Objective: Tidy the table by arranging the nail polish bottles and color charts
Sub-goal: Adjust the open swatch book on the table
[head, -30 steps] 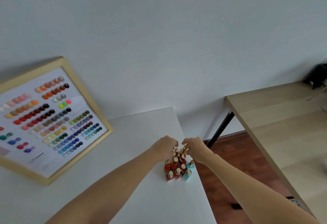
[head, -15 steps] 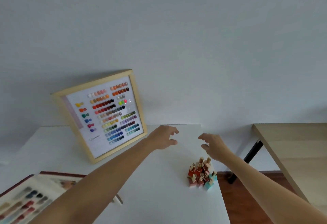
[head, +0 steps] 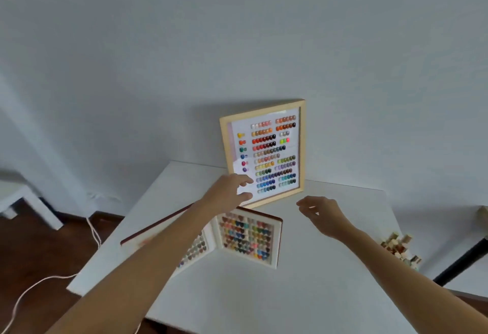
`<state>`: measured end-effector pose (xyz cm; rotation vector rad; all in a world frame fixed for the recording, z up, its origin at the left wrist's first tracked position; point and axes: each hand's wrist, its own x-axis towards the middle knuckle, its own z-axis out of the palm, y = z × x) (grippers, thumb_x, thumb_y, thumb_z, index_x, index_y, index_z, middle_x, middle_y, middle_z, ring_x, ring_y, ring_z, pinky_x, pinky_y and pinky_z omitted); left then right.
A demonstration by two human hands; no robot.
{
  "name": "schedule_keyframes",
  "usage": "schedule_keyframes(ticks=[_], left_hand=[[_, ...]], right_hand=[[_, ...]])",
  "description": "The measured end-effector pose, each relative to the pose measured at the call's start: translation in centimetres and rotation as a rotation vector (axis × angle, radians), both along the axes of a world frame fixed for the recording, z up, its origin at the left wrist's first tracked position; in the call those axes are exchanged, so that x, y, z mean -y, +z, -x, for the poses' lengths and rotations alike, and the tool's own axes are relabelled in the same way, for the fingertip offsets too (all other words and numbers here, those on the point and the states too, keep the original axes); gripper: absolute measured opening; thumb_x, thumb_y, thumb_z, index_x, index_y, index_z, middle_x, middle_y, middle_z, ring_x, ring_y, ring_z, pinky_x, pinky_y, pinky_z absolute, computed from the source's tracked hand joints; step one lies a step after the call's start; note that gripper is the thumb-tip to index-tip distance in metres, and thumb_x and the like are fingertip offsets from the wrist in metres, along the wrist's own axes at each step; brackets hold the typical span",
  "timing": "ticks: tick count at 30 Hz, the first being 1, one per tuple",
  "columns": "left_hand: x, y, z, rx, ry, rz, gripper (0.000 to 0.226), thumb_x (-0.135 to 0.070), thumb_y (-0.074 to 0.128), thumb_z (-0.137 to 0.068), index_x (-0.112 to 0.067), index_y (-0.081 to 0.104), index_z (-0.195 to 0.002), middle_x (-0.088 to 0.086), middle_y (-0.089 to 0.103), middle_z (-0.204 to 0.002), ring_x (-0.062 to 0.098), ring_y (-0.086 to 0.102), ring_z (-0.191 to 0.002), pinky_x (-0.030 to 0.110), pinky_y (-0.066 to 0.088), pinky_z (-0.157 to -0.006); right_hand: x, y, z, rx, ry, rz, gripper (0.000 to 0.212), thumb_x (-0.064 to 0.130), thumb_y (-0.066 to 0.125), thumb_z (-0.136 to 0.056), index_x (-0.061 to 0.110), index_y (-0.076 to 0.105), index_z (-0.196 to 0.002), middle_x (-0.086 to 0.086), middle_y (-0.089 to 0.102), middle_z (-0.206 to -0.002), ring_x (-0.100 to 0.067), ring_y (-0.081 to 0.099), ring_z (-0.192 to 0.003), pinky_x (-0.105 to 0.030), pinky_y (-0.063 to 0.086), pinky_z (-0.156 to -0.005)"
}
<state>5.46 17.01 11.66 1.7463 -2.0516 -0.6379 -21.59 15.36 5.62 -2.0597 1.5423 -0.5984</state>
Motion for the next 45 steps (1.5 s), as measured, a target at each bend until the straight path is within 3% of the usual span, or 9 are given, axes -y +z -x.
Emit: schedule_keyframes(ticks=[4,8,13,17,23,27,29,32,45], left_hand=[[-4.3,-0.8,-7.4,0.032,0.096,0.055,0.045,-0.026,0.063,-0.091,-0.018,0.052,-0.134,0.005,0.057,-0.136,0.019,0.055,-0.122,0.03,0.043,-0.101],[-7.9,-2.4,-12.7,0.106,0.186,0.039,0.049,-0.029,0.06,-0.092,-0.021,0.045,-0.138,0.004,0.052,-0.139,0.021,0.049,-0.127,0.035,0.041,-0.105],[-9.6,-4.0,-16.3,0.192,0.231,-0.023,0.046,-0.03,0.055,-0.095,-0.018,0.045,-0.137,0.006,0.056,-0.134,0.024,0.055,-0.121,0.039,0.048,-0.102],[-9.6,-5.1,-16.4,0.249,0.202,-0.047,0.027,-0.029,0.045,-0.099,-0.016,0.052,-0.121,0.004,0.067,-0.118,0.023,0.069,-0.098,0.037,0.058,-0.085],[-8.8,-5.9,-16.0,0.297,0.251,-0.004,0.025,-0.033,0.045,-0.099,-0.018,0.052,-0.118,0.002,0.069,-0.116,0.023,0.071,-0.096,0.035,0.059,-0.084],[-8.7,-5.9,-16.3,0.29,0.296,0.021,0.026,-0.033,0.047,-0.098,-0.02,0.052,-0.119,0.0,0.069,-0.116,0.022,0.07,-0.097,0.034,0.058,-0.085],[-8.6,-6.0,-16.7,0.288,0.326,0.033,0.024,-0.032,0.047,-0.098,-0.02,0.052,-0.118,0.0,0.07,-0.113,0.021,0.07,-0.095,0.035,0.058,-0.084],[-8.7,-5.8,-17.9,0.283,0.409,0.053,0.023,-0.031,0.046,-0.098,-0.021,0.053,-0.118,0.0,0.072,-0.106,0.022,0.07,-0.091,0.038,0.058,-0.081],[-6.3,-4.3,-28.4,0.317,0.668,0.069,0.023,-0.033,0.047,-0.097,-0.022,0.055,-0.115,0.001,0.072,-0.092,0.025,0.07,-0.077,0.041,0.06,-0.072]], right_hand=[[-2.1,0.9,-6.0,0.032,0.035,-0.013,0.036,0.038,0.044,-0.096,0.011,0.065,-0.088,-0.004,0.069,-0.082,-0.021,0.063,-0.077,-0.027,0.044,-0.066],[-3.6,1.0,-8.9,0.033,0.115,-0.049,0.026,0.039,0.049,-0.094,0.021,0.064,-0.105,0.004,0.071,-0.095,-0.011,0.065,-0.085,-0.018,0.047,-0.07],[-4.0,0.4,-10.3,-0.081,0.114,-0.058,0.026,0.02,0.059,-0.09,0.015,0.061,-0.116,-0.003,0.068,-0.111,-0.021,0.065,-0.098,-0.034,0.053,-0.085],[-3.9,-0.2,-10.4,-0.125,0.123,-0.048,0.018,0.018,0.055,-0.093,0.015,0.062,-0.109,-0.004,0.07,-0.105,-0.017,0.062,-0.085,-0.028,0.053,-0.078],[-2.3,-0.6,-9.6,-0.143,0.174,-0.039,0.012,0.02,0.053,-0.094,0.02,0.061,-0.102,0.0,0.071,-0.099,-0.015,0.064,-0.082,-0.021,0.052,-0.069],[-0.6,-0.6,-10.3,-0.135,0.205,-0.005,0.02,0.017,0.055,-0.093,0.017,0.062,-0.111,0.0,0.069,-0.104,-0.022,0.067,-0.093,-0.03,0.056,-0.076],[0.7,-0.4,-11.3,-0.133,0.248,0.017,0.019,0.016,0.056,-0.092,0.016,0.062,-0.11,0.001,0.068,-0.104,-0.02,0.066,-0.093,-0.022,0.054,-0.072],[2.6,-0.2,-13.3,-0.143,0.322,0.03,0.014,0.017,0.055,-0.093,0.017,0.062,-0.106,0.002,0.068,-0.097,-0.015,0.065,-0.084,-0.013,0.045,-0.062],[8.8,0.9,-27.8,-0.053,0.439,0.044,0.013,0.019,0.052,-0.094,0.018,0.062,-0.103,0.007,0.065,-0.091,-0.012,0.063,-0.075,-0.013,0.047,-0.063]])
